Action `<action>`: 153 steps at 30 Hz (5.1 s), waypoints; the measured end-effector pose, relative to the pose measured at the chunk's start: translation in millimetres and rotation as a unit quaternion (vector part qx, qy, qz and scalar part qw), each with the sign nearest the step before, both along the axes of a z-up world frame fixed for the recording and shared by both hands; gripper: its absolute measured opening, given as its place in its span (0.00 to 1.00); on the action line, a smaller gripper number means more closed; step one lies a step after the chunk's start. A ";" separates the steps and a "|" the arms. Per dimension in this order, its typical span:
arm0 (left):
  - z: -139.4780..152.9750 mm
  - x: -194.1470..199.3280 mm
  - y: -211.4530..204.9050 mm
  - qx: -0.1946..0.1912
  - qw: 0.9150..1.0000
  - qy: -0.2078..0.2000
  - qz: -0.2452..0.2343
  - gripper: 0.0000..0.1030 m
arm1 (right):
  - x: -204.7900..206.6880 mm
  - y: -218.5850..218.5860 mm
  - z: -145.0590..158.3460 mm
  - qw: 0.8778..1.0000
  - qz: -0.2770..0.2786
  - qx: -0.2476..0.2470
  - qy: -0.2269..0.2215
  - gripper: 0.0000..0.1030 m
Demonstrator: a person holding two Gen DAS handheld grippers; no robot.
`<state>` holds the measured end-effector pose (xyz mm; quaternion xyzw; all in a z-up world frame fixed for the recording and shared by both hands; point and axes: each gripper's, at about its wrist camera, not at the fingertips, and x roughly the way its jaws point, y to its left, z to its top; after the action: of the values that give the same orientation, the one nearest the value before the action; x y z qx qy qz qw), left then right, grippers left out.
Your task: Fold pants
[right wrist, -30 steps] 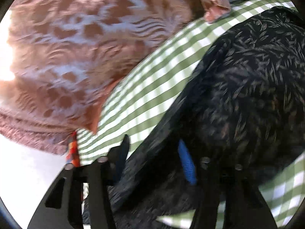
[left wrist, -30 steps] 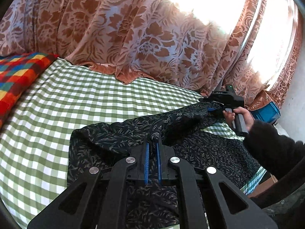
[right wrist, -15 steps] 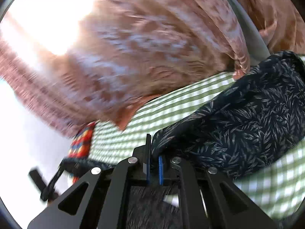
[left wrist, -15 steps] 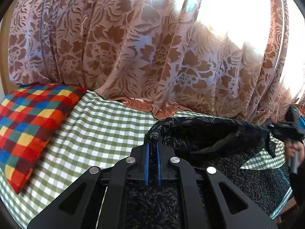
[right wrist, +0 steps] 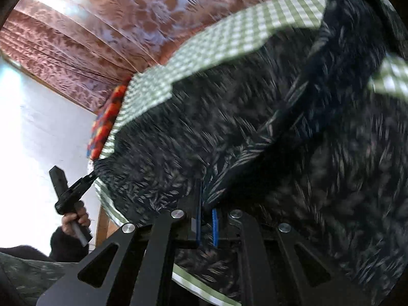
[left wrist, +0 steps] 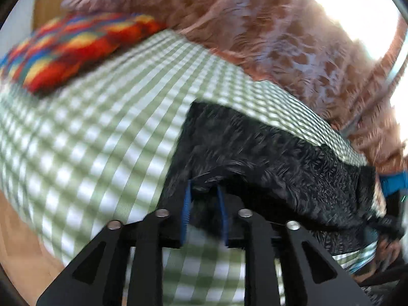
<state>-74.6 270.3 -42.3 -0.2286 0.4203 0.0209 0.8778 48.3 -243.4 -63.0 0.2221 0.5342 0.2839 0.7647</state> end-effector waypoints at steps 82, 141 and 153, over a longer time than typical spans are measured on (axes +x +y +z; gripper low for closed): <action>22.1 35.1 -378.1 0.045 0.864 -0.042 -0.500 0.47 | 89.3 -265.3 49.2 0.913 -0.377 -0.150 -0.042 0.05; -4.4 41.6 -374.8 0.012 0.835 -0.018 -0.550 0.02 | -98.5 -250.4 12.4 0.934 -0.351 0.009 0.070 0.08; -6.5 43.9 -358.4 -0.053 0.833 0.008 -0.550 0.01 | -107.0 -240.5 11.1 0.943 -0.321 -0.045 0.069 0.05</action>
<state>-30.6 -88.1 -48.8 -0.0054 0.4840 -0.4857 0.7279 -58.7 -483.9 -52.0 0.3663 0.4979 -0.0173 0.7859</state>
